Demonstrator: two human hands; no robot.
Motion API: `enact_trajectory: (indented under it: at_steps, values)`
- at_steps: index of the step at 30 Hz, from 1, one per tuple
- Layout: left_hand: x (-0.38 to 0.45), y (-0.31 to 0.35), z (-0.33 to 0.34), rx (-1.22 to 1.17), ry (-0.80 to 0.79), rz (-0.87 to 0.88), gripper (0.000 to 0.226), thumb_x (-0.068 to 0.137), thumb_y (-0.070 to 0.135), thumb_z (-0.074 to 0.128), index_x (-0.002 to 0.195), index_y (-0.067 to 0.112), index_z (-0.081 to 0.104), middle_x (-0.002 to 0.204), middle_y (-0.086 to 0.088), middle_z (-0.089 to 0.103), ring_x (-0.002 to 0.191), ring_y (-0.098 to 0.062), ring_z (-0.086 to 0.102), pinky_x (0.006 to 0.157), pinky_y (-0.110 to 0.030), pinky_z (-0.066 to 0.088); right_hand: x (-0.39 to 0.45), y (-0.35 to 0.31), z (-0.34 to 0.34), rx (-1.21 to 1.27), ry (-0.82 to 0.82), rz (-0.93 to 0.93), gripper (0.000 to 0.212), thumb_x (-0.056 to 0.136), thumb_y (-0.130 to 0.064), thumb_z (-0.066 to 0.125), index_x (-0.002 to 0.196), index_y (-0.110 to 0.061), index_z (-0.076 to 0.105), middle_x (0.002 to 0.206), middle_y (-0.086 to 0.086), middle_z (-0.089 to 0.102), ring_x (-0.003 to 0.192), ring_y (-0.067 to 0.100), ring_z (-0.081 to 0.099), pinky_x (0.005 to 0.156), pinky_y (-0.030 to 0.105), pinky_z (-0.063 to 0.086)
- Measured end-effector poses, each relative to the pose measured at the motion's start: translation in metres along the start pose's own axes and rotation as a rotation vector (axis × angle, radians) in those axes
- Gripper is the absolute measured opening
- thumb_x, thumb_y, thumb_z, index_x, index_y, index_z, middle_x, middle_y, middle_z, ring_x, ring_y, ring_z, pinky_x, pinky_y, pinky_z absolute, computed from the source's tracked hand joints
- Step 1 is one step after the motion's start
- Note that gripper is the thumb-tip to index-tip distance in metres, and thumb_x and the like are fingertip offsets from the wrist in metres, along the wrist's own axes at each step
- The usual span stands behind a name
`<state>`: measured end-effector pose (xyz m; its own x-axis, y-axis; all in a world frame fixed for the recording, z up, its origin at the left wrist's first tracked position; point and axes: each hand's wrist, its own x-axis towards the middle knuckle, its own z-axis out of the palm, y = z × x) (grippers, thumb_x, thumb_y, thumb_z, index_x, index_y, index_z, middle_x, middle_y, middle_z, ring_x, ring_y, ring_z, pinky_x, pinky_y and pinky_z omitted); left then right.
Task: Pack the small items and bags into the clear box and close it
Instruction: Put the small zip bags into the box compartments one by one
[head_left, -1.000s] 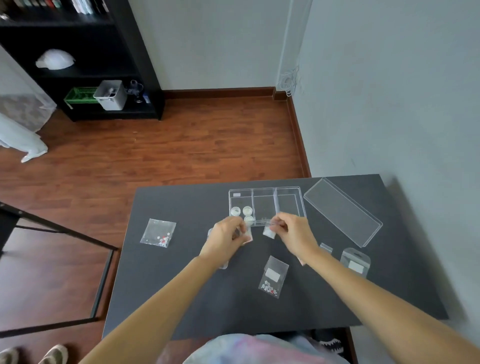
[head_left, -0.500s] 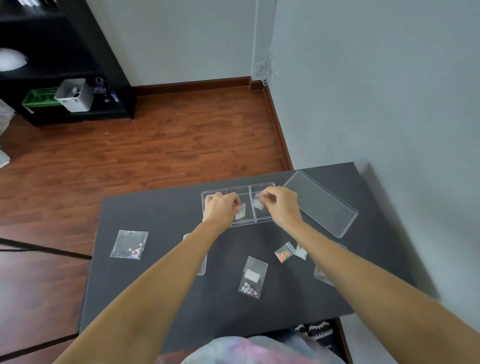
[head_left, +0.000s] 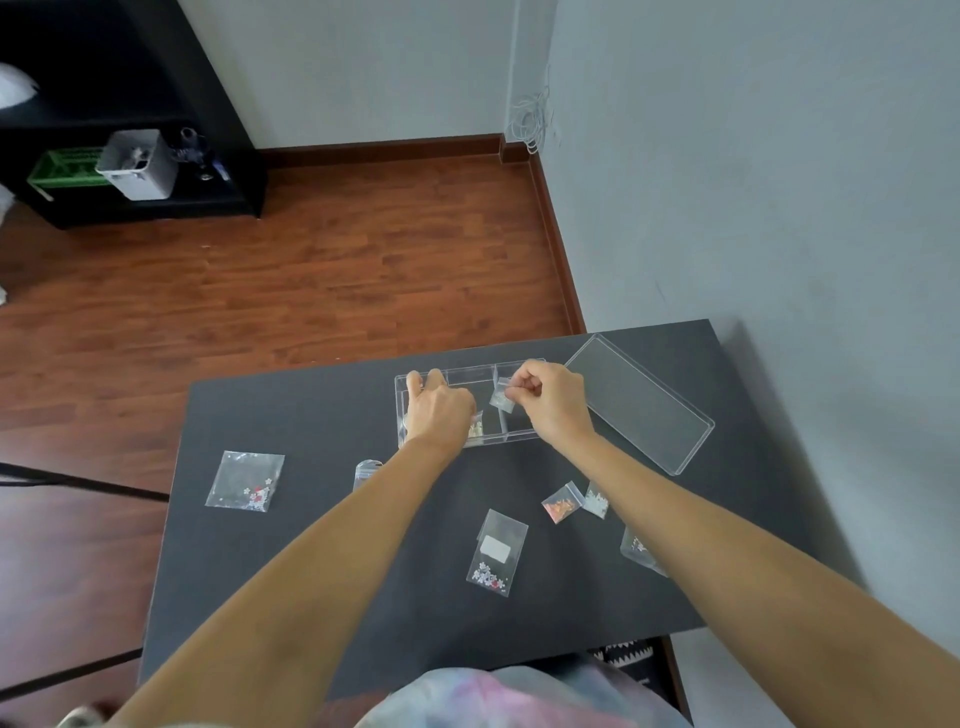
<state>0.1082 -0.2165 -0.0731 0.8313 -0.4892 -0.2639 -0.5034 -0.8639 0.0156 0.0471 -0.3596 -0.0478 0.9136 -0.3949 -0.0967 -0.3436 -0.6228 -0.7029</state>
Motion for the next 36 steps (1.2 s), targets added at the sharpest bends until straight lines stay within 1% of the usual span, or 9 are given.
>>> enact_trajectory:
  at_steps: [6,10,13,16,20,22,26,30,36]
  values:
    - [-0.002,-0.005,0.001,-0.026,0.127,0.058,0.015,0.079,0.012,0.065,0.091,0.020,0.063,0.088,0.001,0.070,0.110,-0.026,0.046,0.095,-0.043,0.016,0.007,-0.003,0.000,-0.024,-0.005,0.004,0.010,0.079,-0.016,0.077,0.075,-0.013,0.068,0.069,-0.006,0.063,0.063,0.007,0.056,0.068,0.022,0.046]
    - [-0.011,-0.015,-0.004,-0.107,0.266,0.070,0.039,0.082,0.018,0.068,0.120,0.020,0.061,0.109,0.004,0.070,0.111,-0.026,0.049,0.095,-0.042,0.015,0.013,-0.003,-0.002,-0.012,-0.018,0.012,0.011,0.078,-0.015,0.079,0.075,-0.012,0.069,0.074,0.001,0.070,0.068,0.014,0.061,0.071,0.028,0.051]
    - [-0.030,-0.019,-0.004,-0.262,0.432,0.032,0.029,0.079,0.014,0.070,0.108,0.019,0.069,0.098,0.003,0.072,0.097,-0.027,0.057,0.091,-0.041,0.024,0.017,-0.007,-0.001,0.000,-0.090,-0.015,0.010,0.077,-0.016,0.079,0.076,-0.009,0.072,0.078,0.004,0.073,0.070,0.016,0.062,0.073,0.029,0.051]
    - [-0.055,-0.016,0.008,-0.399,0.513,0.139,0.009,0.079,0.013,0.073,0.086,0.016,0.068,0.080,0.003,0.069,0.075,-0.025,0.060,0.072,-0.036,0.042,0.018,-0.012,0.000,-0.023,-0.191,-0.081,0.005,0.078,-0.014,0.076,0.077,-0.010,0.074,0.077,0.005,0.074,0.071,0.019,0.064,0.076,0.030,0.051]
    - [-0.077,-0.001,0.027,-0.530,0.277,0.390,0.004,0.080,0.010,0.071,0.081,0.011,0.068,0.078,-0.003,0.065,0.071,-0.025,0.061,0.061,-0.038,0.054,0.022,-0.016,0.000,-0.101,-0.335,-0.126,0.007,0.080,-0.017,0.074,0.080,-0.010,0.077,0.074,0.000,0.070,0.071,0.014,0.060,0.079,0.031,0.048]
    - [-0.079,0.012,0.035,-0.512,0.133,0.449,0.006,0.085,0.013,0.067,0.089,0.011,0.071,0.086,-0.004,0.066,0.080,-0.024,0.062,0.070,-0.040,0.055,0.023,-0.016,0.001,-0.159,-0.376,-0.150,0.008,0.079,-0.018,0.076,0.081,-0.011,0.077,0.073,-0.004,0.068,0.078,0.012,0.060,0.085,0.031,0.042]
    - [-0.075,0.044,0.045,-0.424,-0.031,0.565,0.029,0.093,0.016,0.056,0.121,0.018,0.064,0.112,-0.006,0.061,0.101,-0.024,0.057,0.088,-0.039,0.050,0.026,-0.012,0.004,-0.242,-0.408,-0.118,0.011,0.079,-0.023,0.076,0.084,-0.013,0.078,0.096,0.008,0.073,0.115,0.028,0.051,0.106,0.045,0.030]
    - [-0.074,0.065,0.056,-0.281,-0.088,0.571,0.038,0.097,0.026,0.049,0.134,0.029,0.049,0.132,-0.007,0.044,0.112,-0.024,0.047,0.093,-0.038,0.047,0.027,-0.007,0.008,-0.270,-0.429,-0.089,0.013,0.083,-0.026,0.073,0.091,-0.017,0.078,0.112,0.012,0.067,0.123,0.034,0.041,0.106,0.048,0.032]
    - [-0.079,0.077,0.064,-0.299,-0.047,0.445,0.027,0.093,0.030,0.053,0.113,0.015,0.064,0.125,-0.007,0.051,0.103,-0.027,0.050,0.084,-0.041,0.051,0.024,0.000,0.008,-0.244,-0.412,-0.105,0.029,0.089,-0.025,0.066,0.117,-0.021,0.069,0.116,0.015,0.063,0.122,0.034,0.044,0.107,0.047,0.035]
